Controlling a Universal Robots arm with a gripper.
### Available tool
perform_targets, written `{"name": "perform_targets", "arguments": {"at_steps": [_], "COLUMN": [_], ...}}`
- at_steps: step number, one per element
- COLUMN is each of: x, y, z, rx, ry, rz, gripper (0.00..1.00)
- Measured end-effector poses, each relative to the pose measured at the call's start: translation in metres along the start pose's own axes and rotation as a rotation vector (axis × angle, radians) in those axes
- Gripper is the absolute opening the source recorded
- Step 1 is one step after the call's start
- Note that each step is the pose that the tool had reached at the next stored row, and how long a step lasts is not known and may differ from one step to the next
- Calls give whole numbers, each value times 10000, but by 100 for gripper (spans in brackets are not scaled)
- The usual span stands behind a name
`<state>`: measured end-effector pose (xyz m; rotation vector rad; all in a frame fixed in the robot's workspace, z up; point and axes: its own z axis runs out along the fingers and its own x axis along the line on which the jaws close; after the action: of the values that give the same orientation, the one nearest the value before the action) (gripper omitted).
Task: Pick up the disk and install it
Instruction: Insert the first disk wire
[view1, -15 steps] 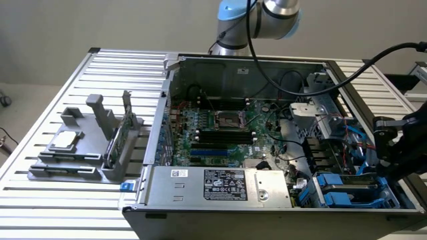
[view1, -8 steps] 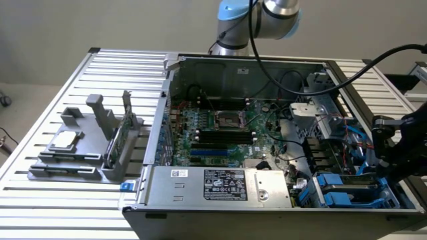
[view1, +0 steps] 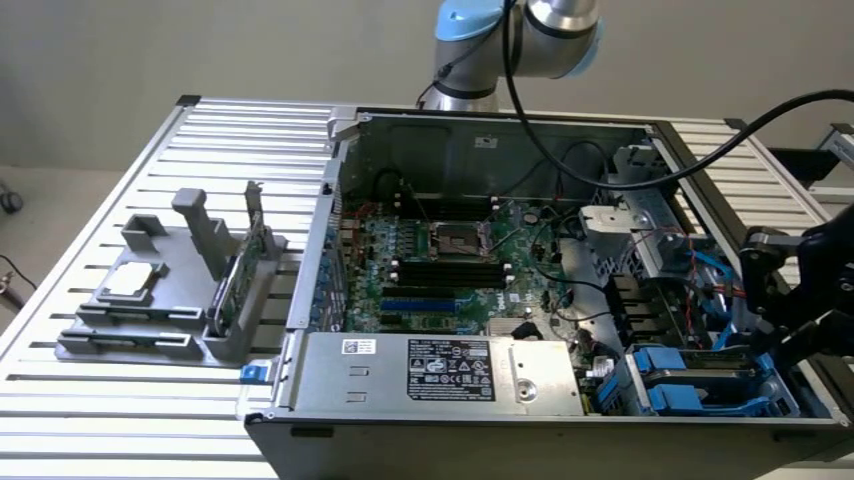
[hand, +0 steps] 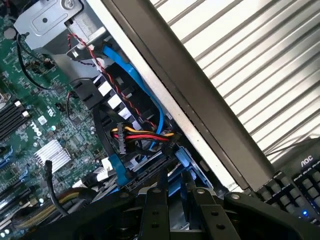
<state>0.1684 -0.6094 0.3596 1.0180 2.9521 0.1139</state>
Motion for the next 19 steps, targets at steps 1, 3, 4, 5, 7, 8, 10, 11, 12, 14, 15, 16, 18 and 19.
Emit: {"name": "perform_targets", "arguments": {"at_steps": [1,3,4,5,7,8,10,11,12,14,15,16,18,19], "x": [0,1,2,4,6,7,9,11,12,13,14,14,14,14], "y": [0,-1,-2,-3,-5,-5,-7,-8,-9,-10,-10,-10,-11,-11], "z": [0,0,0,0,0,0,0,-1,0,0,0,0,2,6], "rx": [26,78,96,96,77,52,-21,-66,-113,-213,-252,-270,-288,-298], "ry": [39,125,165,199,260,288,343,372,402,471,493,495,478,469], "rz": [76,213,278,345,481,554,719,809,899,1071,1166,1285,1557,1702], "gripper": [25,25,25,25,25,25,25,25,25,25,25,25,25,25]}}
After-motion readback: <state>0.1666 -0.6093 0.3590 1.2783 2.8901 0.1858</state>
